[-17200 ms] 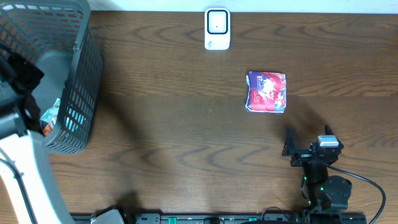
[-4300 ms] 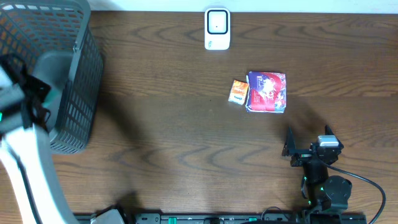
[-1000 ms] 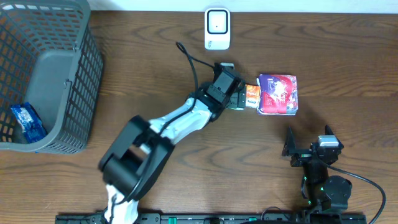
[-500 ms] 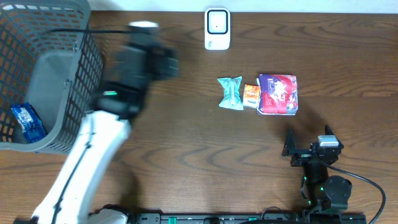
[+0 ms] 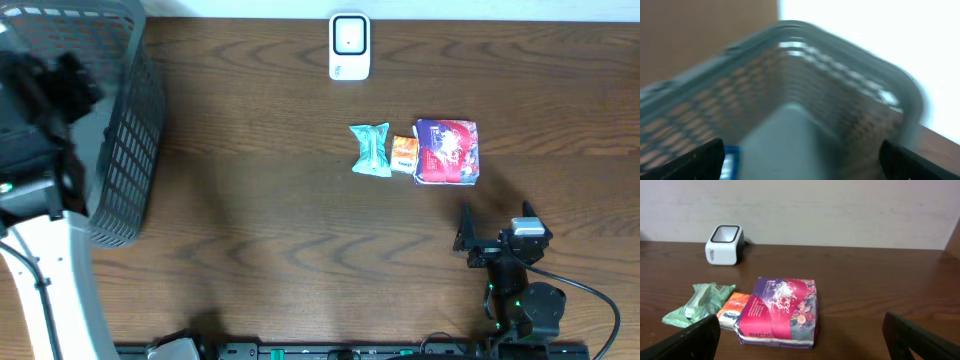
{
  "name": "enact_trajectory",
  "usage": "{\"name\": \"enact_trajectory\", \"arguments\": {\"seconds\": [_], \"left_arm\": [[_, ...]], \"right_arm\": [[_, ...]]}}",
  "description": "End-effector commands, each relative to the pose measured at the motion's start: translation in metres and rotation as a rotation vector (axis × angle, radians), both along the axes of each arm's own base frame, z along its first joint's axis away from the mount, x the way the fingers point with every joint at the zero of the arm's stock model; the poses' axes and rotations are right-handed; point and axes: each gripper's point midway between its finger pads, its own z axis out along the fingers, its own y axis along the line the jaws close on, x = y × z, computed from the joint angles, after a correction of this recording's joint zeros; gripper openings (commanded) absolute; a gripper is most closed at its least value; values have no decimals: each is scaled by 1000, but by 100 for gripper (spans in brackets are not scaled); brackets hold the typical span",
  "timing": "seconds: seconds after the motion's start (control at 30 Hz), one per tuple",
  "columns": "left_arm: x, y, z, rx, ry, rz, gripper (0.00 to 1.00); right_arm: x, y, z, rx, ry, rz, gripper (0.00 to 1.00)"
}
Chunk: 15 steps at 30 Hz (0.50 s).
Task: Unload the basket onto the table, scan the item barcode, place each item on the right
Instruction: 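Move the left gripper back into the basket and grasp the blue snack bar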
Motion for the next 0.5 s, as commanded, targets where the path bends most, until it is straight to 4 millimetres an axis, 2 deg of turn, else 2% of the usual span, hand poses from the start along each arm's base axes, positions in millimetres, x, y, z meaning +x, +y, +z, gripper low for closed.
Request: {"name": "enact_trajectory", "arguments": {"seconds": [0.0, 0.13, 0.2, 0.37, 0.47], "left_arm": [[-12, 43, -21, 16, 88, 130, 98], [-32, 79, -74, -67, 254, 224, 98], [-39, 87, -94, -102, 316, 247, 98], [-56, 84, -139, -195, 483, 251, 98], [-62, 82, -157, -221, 546, 254, 98]], "right_arm": [[0, -1, -1, 14, 0, -4, 99], [0, -1, -1, 14, 0, -4, 99], [0, -1, -1, 14, 0, -4, 99], [0, -1, -1, 14, 0, -4, 99], [0, -1, -1, 14, 0, -4, 99]]}}
